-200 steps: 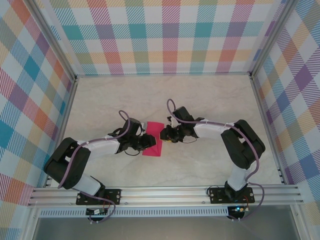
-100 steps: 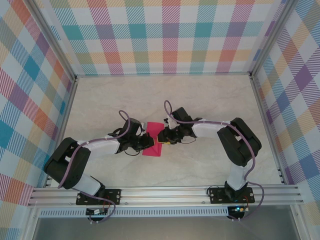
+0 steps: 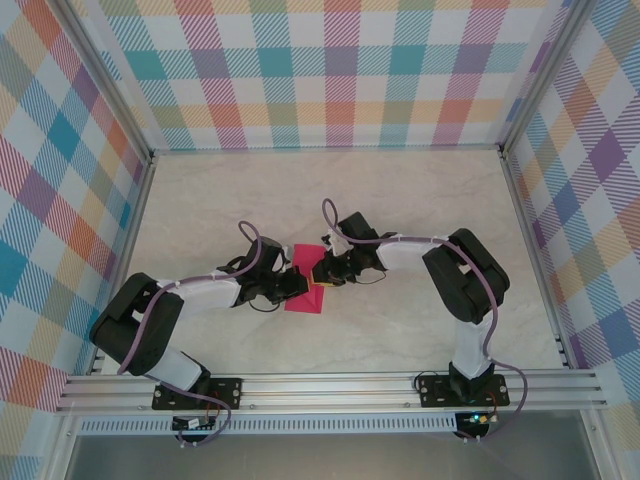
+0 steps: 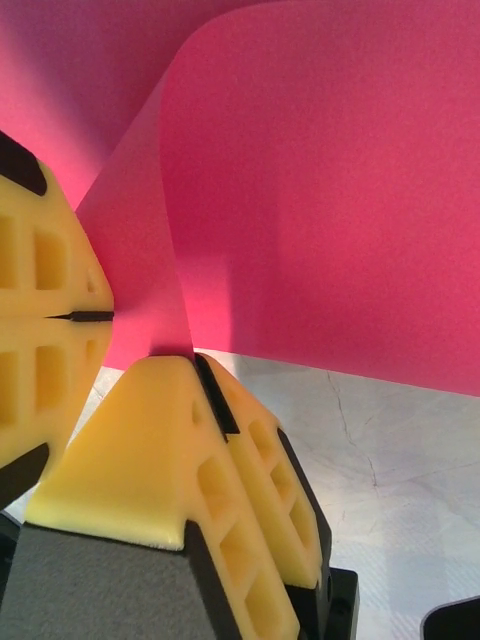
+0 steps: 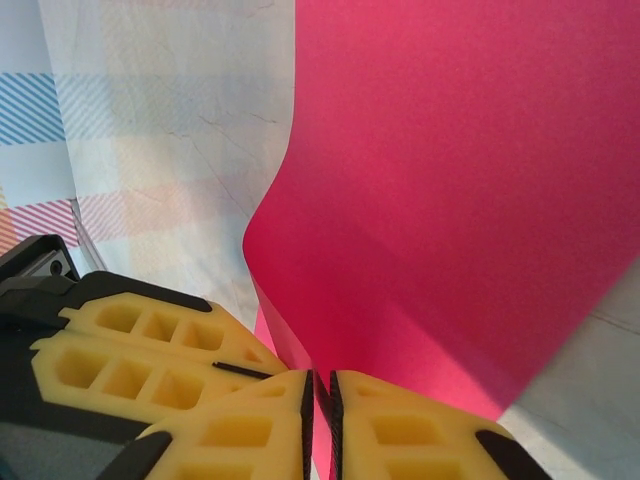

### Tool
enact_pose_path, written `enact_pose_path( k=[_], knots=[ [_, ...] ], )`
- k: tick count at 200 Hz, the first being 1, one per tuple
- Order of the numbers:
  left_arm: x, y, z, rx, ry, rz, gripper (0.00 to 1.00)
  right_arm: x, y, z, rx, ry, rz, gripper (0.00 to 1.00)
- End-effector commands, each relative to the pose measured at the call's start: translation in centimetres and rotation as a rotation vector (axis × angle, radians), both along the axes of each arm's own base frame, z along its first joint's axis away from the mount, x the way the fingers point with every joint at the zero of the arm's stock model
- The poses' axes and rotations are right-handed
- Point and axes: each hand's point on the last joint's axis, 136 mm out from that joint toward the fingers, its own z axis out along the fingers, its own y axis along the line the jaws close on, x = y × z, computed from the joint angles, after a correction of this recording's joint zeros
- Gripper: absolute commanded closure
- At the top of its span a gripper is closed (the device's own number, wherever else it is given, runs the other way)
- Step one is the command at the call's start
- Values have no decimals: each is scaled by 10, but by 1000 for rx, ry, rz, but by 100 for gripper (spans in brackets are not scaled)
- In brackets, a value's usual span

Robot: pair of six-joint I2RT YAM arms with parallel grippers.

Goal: Fold a paper plane with a square sheet of paper (pick it up from the middle)
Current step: Fold the triangle a second time at the center of the table.

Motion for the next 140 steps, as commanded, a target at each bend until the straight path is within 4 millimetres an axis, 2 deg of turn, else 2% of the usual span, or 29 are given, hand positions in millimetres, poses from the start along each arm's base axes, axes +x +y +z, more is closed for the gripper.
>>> enact_pose_path(
  k=[1,30,47,81,140],
  knots=[
    [3,-4,6,-4,-12,-14,96,3,-3,-2,-12,-37,-5,89],
    [6,-12,16,-55,-30,-19,84,5,-18,-13,-93,-71,-52,93],
    [7,-16,19,-78,-33,-27,80,6,-22,-17,-118,-76,-64,93],
    [8,-15,13,-62,-22,-22,79,8,-25,-18,-136,-85,-77,93],
    [16,-21,15,-72,-25,-23,79,9,-24,-20,-143,-86,-69,93]
  ],
)
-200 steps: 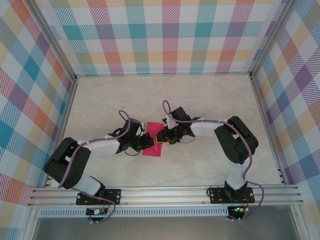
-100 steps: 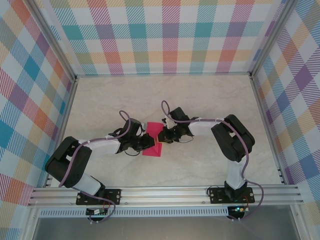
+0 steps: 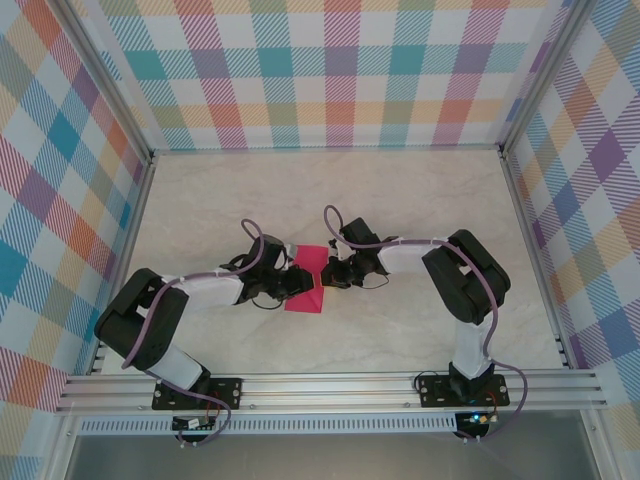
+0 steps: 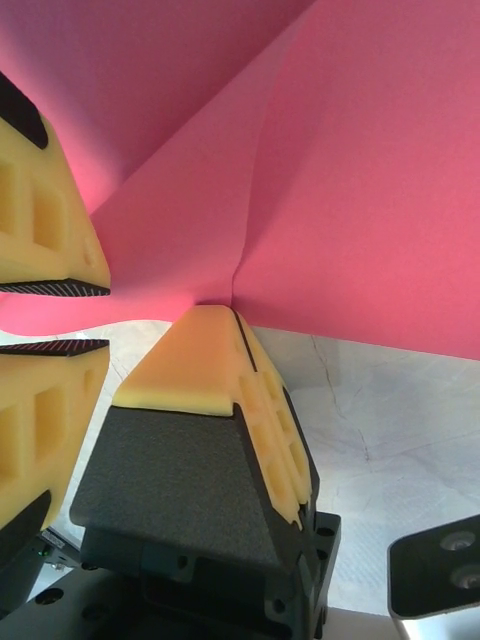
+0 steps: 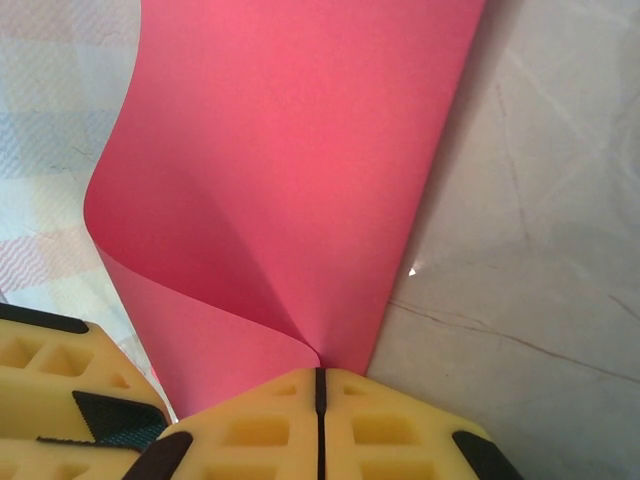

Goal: Fold a paper plane with a square sheet of paper (pick it up from the middle)
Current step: Fold the triangle a second time at the center of the table.

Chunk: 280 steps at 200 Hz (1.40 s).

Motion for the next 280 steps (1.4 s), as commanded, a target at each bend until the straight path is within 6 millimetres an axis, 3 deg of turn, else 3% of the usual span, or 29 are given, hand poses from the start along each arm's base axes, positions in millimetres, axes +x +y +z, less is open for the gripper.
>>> enact_pose_path(
  k=[1,88,180,280],
  knots=[
    [10,-10,11,-33,-25,-7,79,3,-2,8,-5,-38,13,93],
    [8,-5,-11,23,31,12,81,5,-5,-2,-48,-23,3,92],
    [7,-8,-18,22,50,0,81,10,-9,-7,-91,-24,-21,92],
    [6,-8,7,-21,-9,1,76,13,-3,13,-47,-68,6,92]
  ],
)
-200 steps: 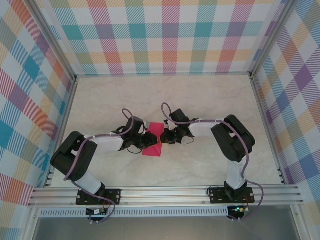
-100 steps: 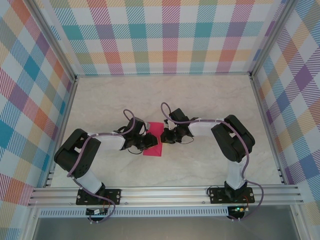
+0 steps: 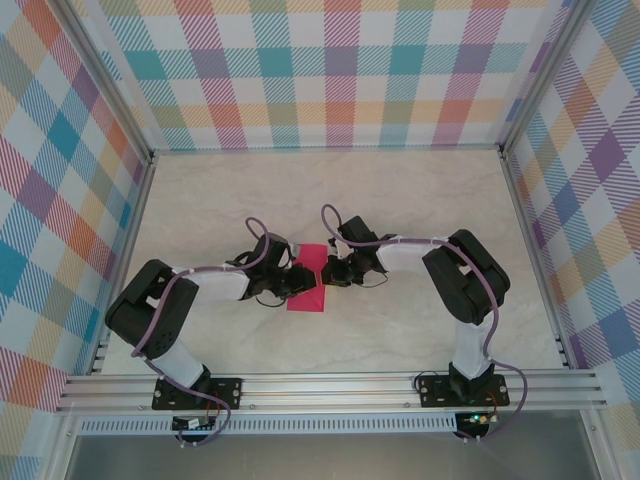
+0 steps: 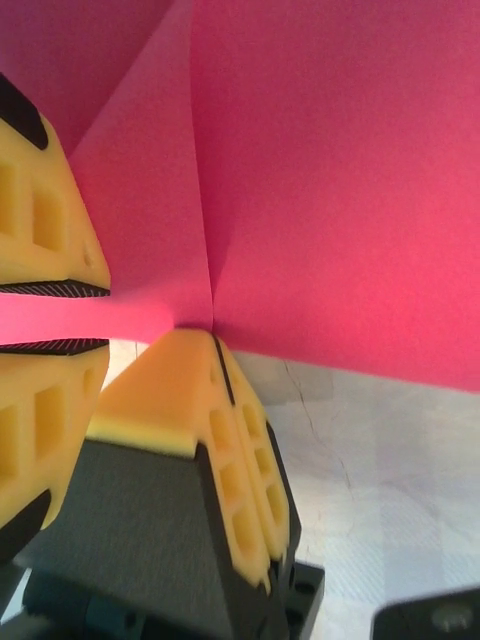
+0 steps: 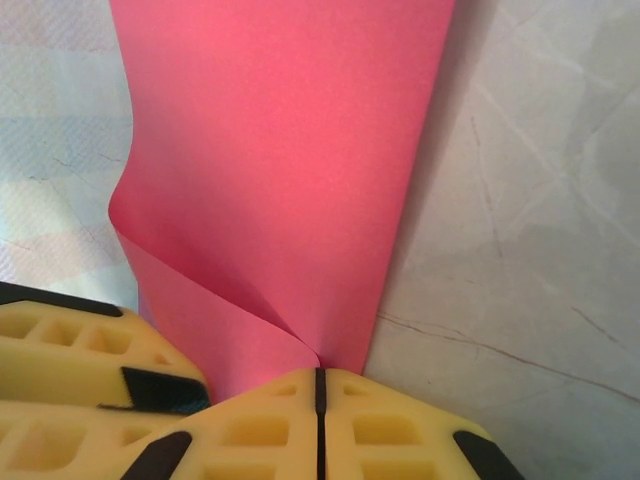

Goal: Fold a paper plane with a square sheet of paper (pick it up from the middle)
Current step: Fold the triangle a second time at the center of the table.

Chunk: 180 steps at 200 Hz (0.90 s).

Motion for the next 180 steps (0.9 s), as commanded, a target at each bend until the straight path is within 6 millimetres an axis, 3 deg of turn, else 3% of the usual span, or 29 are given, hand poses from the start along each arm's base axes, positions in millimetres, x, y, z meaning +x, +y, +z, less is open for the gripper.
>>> enact_pose_path(
  k=[1,38,102,180],
  knots=[
    [-3,-3,16,-30,-33,-11,76,6,2,14,4,-41,14,92],
    [-10,3,14,-19,-25,-6,69,5,2,11,4,-33,16,93],
    [-26,19,-11,64,38,7,63,6,2,12,2,-40,18,92],
    [-38,34,-34,174,86,-16,65,10,1,7,-20,-37,6,92]
  ],
)
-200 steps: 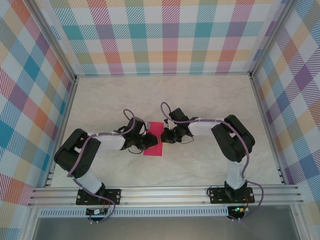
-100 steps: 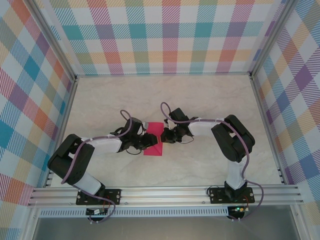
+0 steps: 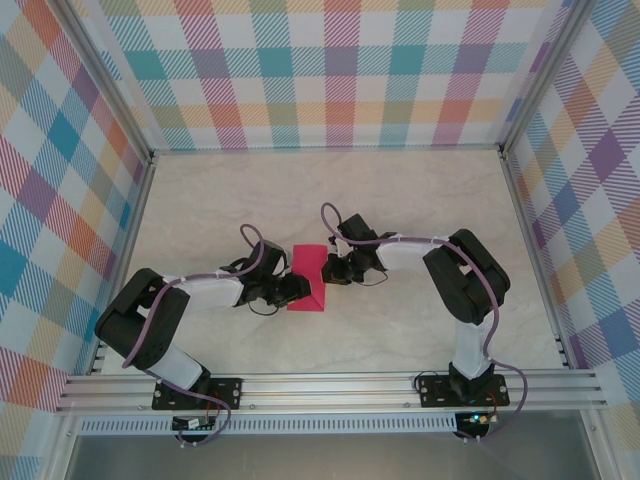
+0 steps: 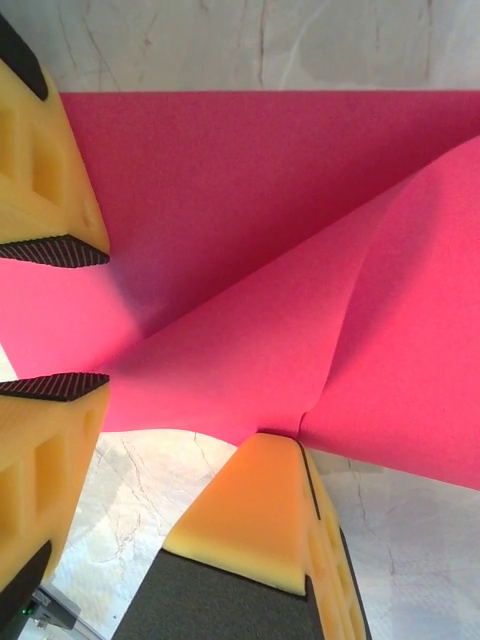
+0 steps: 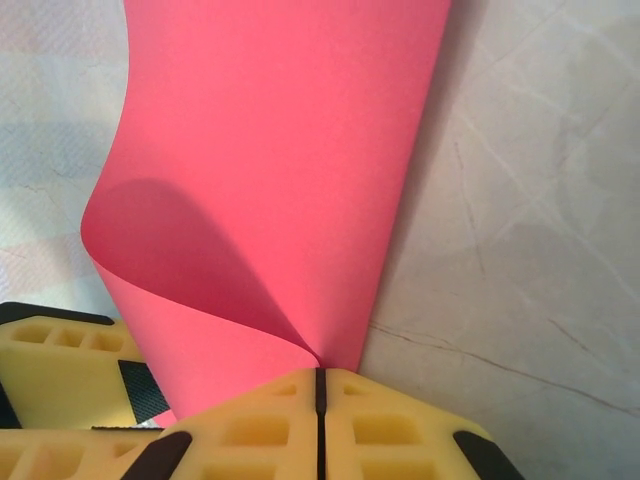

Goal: Fold a paper plane with a square sheet of paper (pick it up from the middle)
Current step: Fold the triangle a second time at the center of the table.

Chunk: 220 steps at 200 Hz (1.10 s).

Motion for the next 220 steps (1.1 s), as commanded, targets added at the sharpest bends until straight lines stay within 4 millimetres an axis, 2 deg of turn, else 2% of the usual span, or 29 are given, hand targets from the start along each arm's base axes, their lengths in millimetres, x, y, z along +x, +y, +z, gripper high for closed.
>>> enact_pose_path(
  k=[1,65,121,154,177,220],
  knots=[
    [-16,11,-20,80,56,-24,65,5,2,5,-3,-23,10,92],
    [-14,7,-13,62,42,-36,69,4,5,1,6,-5,24,92],
    [4,-11,39,-63,-89,-40,69,3,-2,-12,-45,16,10,92],
    [10,-21,54,-119,-118,-38,69,3,-4,-14,-56,17,4,92],
    [18,-31,55,-141,-129,-42,71,3,-4,-15,-57,18,2,92],
    [26,-35,34,-83,-106,-41,77,2,-6,-14,-64,18,-3,93]
  ],
)
